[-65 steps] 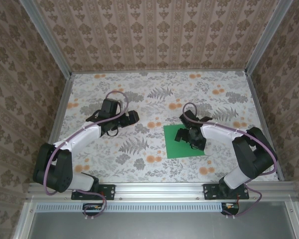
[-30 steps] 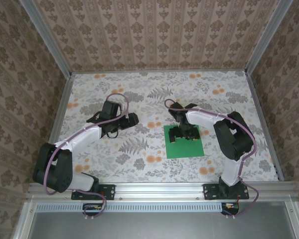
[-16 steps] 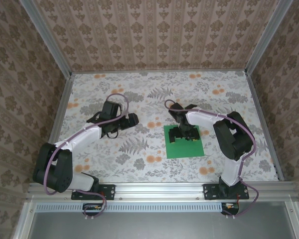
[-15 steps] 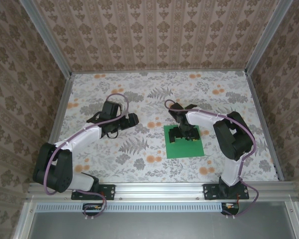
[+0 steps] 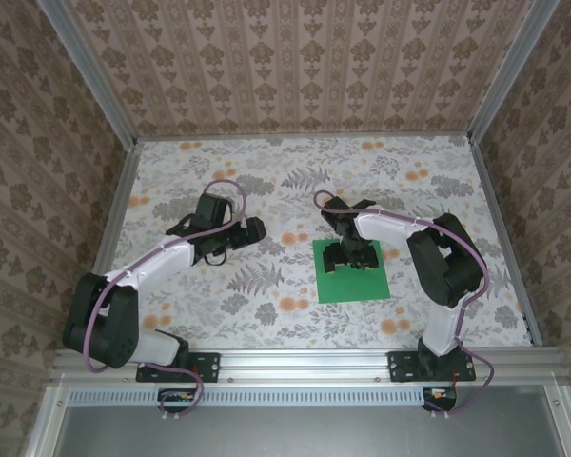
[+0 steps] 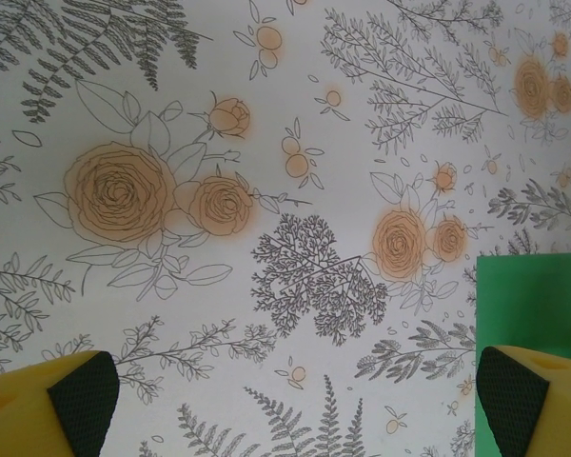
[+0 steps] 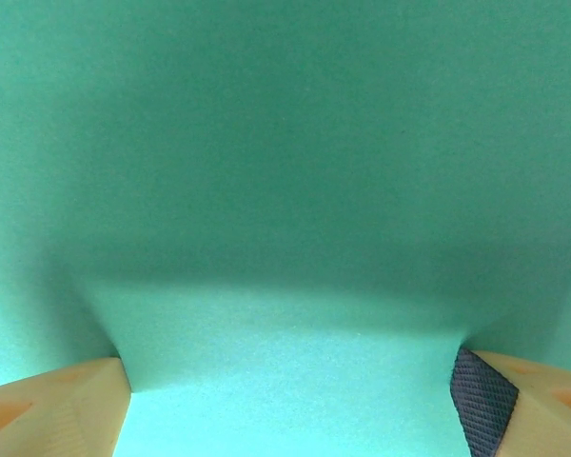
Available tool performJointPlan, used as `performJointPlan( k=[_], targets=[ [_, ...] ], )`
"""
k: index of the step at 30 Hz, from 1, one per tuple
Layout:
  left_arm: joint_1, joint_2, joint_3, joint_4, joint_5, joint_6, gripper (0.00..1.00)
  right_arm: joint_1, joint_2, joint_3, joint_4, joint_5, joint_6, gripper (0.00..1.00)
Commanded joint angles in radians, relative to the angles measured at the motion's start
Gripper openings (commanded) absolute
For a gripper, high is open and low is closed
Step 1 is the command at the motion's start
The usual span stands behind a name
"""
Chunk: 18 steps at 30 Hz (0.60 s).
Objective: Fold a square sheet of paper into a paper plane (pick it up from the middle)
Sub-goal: Move the square sheet of paper to the center of the table.
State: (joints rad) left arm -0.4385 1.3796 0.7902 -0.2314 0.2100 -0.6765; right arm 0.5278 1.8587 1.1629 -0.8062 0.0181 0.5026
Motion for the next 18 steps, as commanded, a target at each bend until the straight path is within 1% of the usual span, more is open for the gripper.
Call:
performJointPlan(
  k=[1,10,13,15,18],
  targets=[
    [-0.008,0.016,-0.006,0.009,0.016,-0.018,1.00,-0.020,0.070,-0.072,0.004,0.080,0.027,0.87],
    [-0.011,0.024,-0.010,0.017,0.019,-0.021,1.00,-0.026,0.051,-0.079,0.006,0.094,0.037,0.81],
    [-0.012,0.026,-0.010,0.020,0.020,-0.022,1.00,-0.026,0.023,-0.077,0.013,0.076,0.041,0.79],
    [-0.011,0.027,-0.010,0.021,0.024,-0.023,1.00,-0.026,-0.003,-0.074,0.017,0.064,0.046,0.80],
    [-0.011,0.027,-0.012,0.024,0.023,-0.026,1.00,-0.026,-0.044,-0.065,0.009,0.062,0.053,0.84]
  ],
)
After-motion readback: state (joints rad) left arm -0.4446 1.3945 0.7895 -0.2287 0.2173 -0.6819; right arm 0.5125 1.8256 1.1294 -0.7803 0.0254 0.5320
